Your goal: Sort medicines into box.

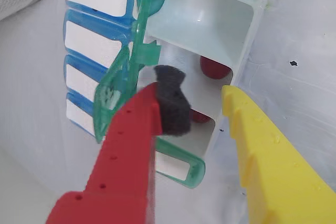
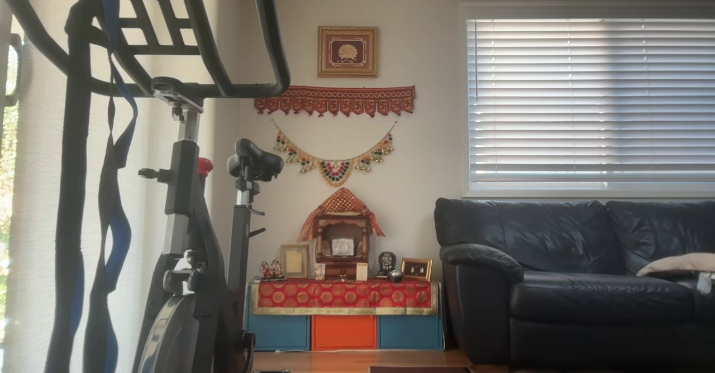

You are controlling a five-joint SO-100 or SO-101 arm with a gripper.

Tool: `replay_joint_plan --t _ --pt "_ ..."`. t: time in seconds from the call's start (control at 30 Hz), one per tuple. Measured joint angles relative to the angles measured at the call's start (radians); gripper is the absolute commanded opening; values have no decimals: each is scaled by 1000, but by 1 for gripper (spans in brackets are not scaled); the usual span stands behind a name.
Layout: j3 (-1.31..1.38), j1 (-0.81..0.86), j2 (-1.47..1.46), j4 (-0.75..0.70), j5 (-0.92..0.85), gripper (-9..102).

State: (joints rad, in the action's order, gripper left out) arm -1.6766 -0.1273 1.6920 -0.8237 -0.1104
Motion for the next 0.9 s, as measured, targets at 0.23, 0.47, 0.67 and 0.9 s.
replay_joint_plan --t 0.23,0.47,0.67,0.9 --pt "-15 -2 43 -43 -15 1" --pt "-18 -54 135 -247 -91 1" --pt "-26 -144 265 -397 -129 1" --pt "-35 -221 307 -471 -167 1"
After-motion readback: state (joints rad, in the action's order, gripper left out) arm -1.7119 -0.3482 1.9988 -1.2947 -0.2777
